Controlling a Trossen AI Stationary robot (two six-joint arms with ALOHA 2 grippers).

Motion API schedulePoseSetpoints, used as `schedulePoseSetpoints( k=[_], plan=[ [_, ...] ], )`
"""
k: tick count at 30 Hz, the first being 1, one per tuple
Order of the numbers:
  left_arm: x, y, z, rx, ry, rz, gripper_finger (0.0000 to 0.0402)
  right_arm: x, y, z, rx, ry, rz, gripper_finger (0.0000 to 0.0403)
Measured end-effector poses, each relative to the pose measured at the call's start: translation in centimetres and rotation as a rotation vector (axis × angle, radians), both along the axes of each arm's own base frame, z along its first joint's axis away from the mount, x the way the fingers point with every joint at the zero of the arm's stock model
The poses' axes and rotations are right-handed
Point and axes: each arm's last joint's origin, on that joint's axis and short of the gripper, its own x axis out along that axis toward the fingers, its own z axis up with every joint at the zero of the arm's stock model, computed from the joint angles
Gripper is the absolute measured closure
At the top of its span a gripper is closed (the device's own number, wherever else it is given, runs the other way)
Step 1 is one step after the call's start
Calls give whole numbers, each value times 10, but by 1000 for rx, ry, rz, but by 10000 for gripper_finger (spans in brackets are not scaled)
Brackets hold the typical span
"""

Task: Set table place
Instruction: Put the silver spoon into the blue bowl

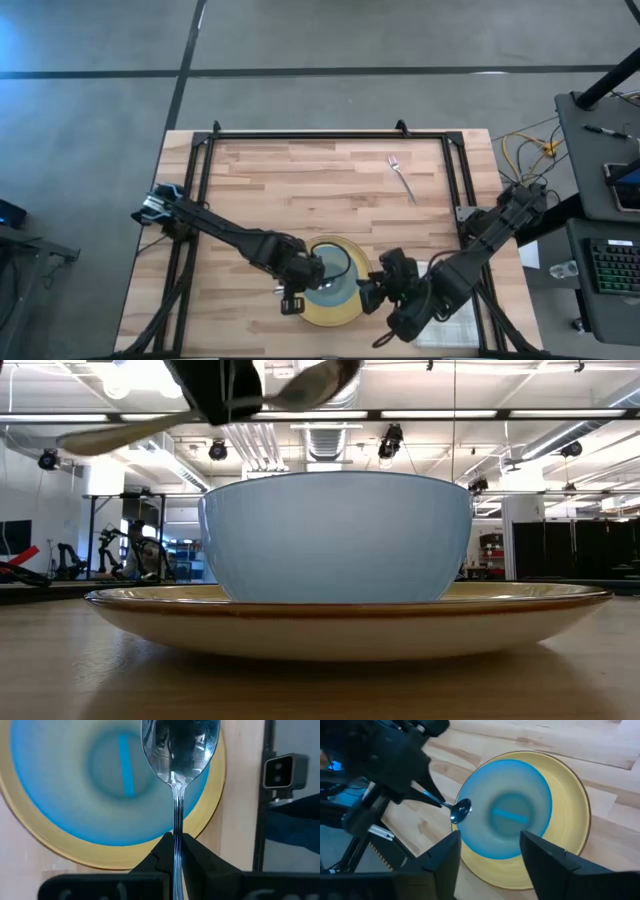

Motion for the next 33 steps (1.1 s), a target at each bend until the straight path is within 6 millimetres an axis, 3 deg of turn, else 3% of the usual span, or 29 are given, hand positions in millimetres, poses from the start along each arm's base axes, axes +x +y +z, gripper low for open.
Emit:
schedulePoseSetpoints(
  k=[11,19,33],
  plan=[
    [8,7,-14,23,46,-5,401,-2,2,-3,-19,-9,-5,325],
    [10,16,-14,10,64,10,401,-3,1,-15,-3,-27,-80,381],
    [13,20,-18,-8,79,25,401,-5,-1,-47,32,-24,-142,394]
  ],
)
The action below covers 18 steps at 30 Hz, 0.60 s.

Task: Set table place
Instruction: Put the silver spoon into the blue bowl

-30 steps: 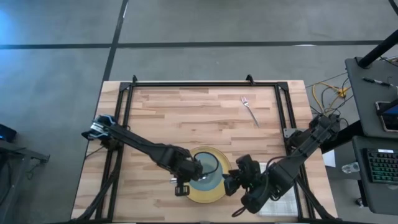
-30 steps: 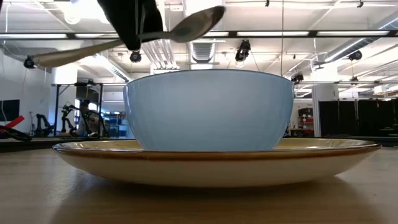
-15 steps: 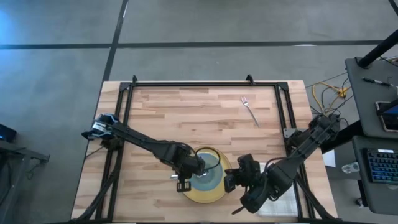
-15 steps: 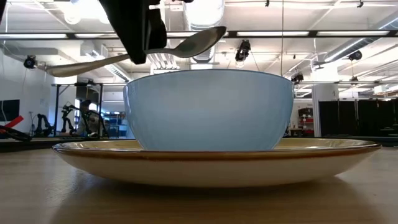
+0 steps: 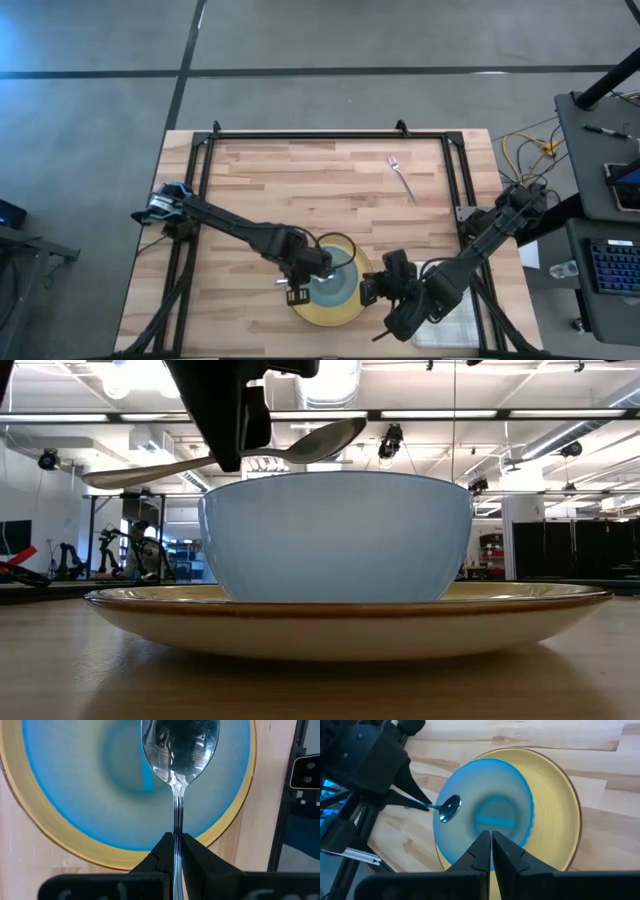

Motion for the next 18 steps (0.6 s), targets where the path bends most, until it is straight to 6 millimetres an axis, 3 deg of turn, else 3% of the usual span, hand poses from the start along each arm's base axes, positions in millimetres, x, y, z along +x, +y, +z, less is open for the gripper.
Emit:
schedulePoseSetpoints(
  k=[18],
  plan=[
    [7,5,3,-32,-48,16,401,1,0,-17,4,-42,-9,394]
  ],
)
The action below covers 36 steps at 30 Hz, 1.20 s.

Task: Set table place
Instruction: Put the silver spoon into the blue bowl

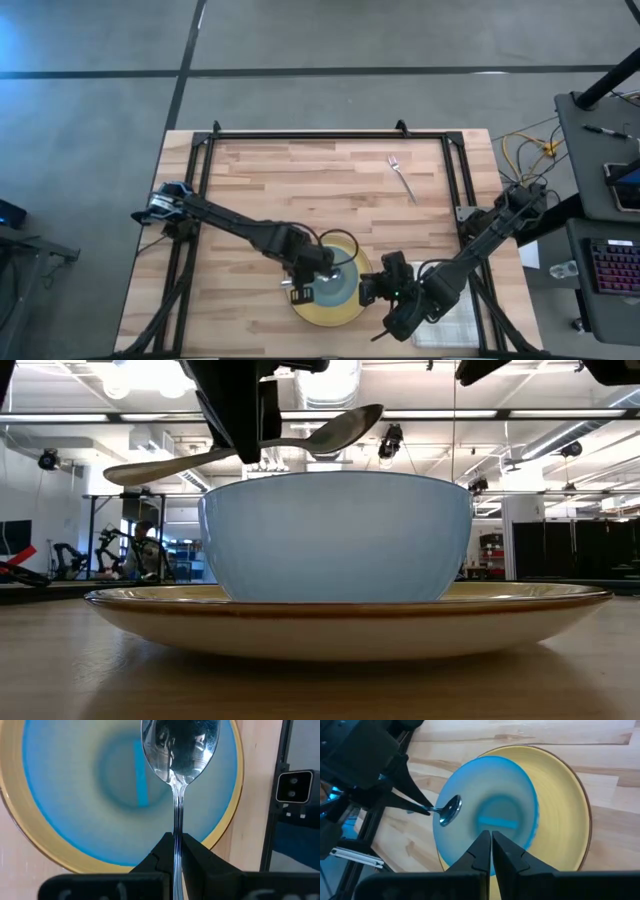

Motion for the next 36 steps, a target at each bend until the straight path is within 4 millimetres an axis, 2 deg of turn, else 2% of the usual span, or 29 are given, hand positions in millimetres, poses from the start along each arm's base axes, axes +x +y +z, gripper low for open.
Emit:
schedulePoseSetpoints(
  k=[13,18,27,36],
  plan=[
    [6,15,-8,-6,-18,41,401,1,0,1,-21,-19,1,394],
    [2,15,-17,-2,16,40,401,1,0,0,-25,-17,5,394],
    [6,15,-16,-12,-19,39,401,1,0,0,-30,-15,10,394],
    [8,14,-16,-18,-41,39,365,1,0,0,-33,-13,12,394]
  ],
)
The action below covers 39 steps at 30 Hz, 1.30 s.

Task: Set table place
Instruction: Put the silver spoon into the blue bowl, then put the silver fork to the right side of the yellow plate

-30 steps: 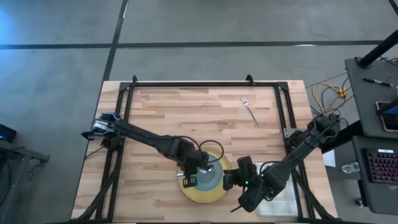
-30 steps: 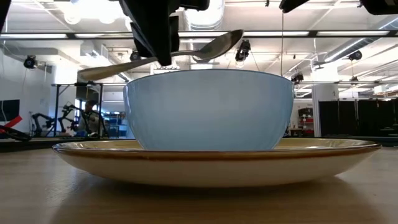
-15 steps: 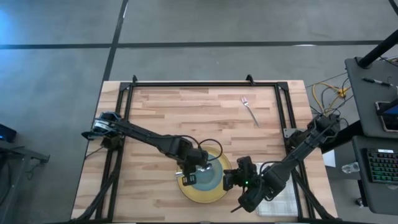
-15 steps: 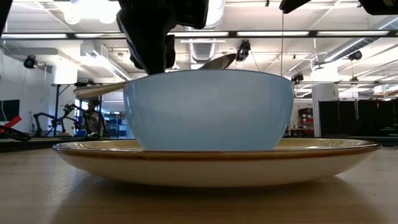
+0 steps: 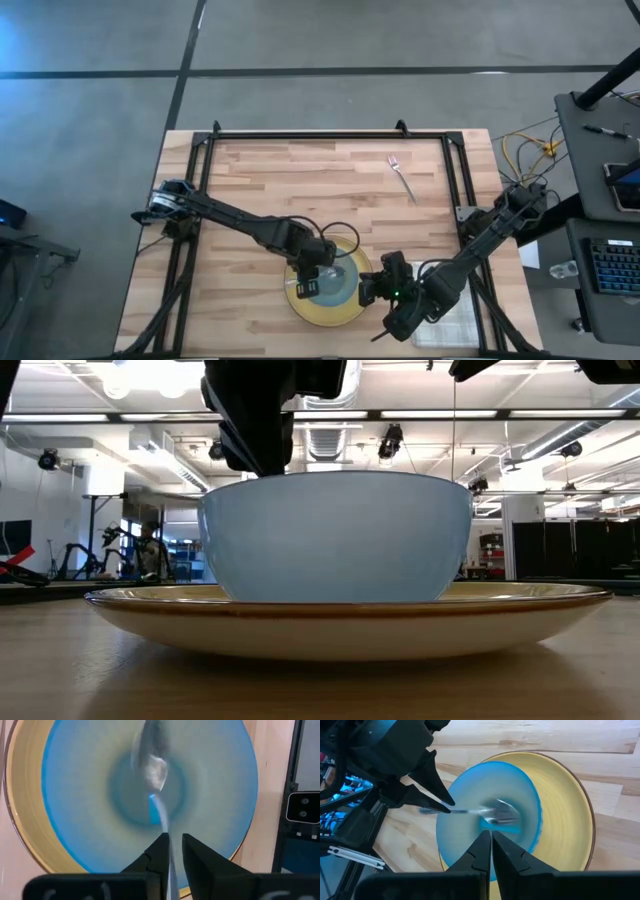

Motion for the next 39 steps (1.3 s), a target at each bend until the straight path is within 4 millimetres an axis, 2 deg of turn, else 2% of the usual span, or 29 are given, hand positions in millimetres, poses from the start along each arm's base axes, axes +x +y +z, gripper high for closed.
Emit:
schedulePoseSetpoints(
  k=[8,14,18,23,30,35,39],
  plan=[
    [-3,1,-9,7,24,1,361,0,0,0,-2,1,1,394],
    [-2,1,-7,5,18,0,361,-1,-1,-1,-16,17,1,394],
    [0,0,10,-8,-33,-1,360,-9,-9,2,-68,74,-15,394],
    [-6,2,38,3,-134,-73,360,-25,-25,16,-156,196,0,394],
    [-29,8,70,-22,-208,-33,360,-32,-62,31,-79,465,67,394],
    [-41,14,89,-1,-275,-5,360,-37,-109,38,-111,699,39,389],
    [-46,18,96,33,-305,11,360,-31,-148,33,-81,760,73,365]
  ],
)
